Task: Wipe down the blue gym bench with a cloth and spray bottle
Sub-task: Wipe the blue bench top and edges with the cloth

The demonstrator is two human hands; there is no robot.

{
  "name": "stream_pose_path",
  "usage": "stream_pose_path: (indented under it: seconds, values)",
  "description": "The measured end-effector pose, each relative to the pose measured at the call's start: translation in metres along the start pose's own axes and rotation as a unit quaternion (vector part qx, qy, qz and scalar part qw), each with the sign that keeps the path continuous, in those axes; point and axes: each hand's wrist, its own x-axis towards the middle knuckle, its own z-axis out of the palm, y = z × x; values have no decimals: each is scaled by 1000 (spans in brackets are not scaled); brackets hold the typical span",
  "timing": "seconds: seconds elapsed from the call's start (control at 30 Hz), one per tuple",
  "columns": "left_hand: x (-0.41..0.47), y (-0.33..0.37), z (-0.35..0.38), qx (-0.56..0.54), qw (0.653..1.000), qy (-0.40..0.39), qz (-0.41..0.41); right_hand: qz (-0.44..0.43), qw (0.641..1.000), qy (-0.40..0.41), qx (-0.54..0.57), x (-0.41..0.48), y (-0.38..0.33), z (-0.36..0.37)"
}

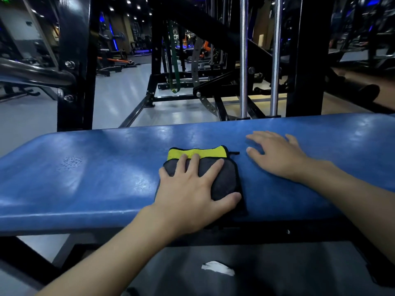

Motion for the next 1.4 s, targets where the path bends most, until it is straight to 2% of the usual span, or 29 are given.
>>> stream_pose_path:
  seconds: [0.1, 0.23, 0.47, 0.6, 0.77, 0.93, 1.13, 1.33, 1.4]
  values:
    - [21, -7, 2, -9, 1000, -2, -4, -9, 999, -8, 35, 4, -7, 1]
    - [78, -23, -1, -26, 999, -31, -20, -7, 997, -78, -20, 6, -9, 16]
    - [194, -55, 2, -51, 996, -42, -56, -8, 997, -72, -39, 7, -10, 20]
    - [216, -60, 3, -57, 995, -43, -64, -9, 997, -67, -39, 6, -11, 19]
    - [179, -54, 6, -40, 998, -26, -48, -5, 998, -67, -23, 6, -10, 20]
    - [96, -42, 3, -27, 999, -26, -21, -7, 998, -65, -20, 4, -12, 17]
    - [7, -27, -1, 1, 1000, 10, 4, -10, 997, -66, -24, -2, -14, 14]
    - [1, -21, 1, -13, 1000, 9, -18, -17, 1000, -25, 3, 9, -20, 8]
    - [17, -27, 1, -15, 1000, 6, -20, -17, 999, -38, 14, 14, -24, 11]
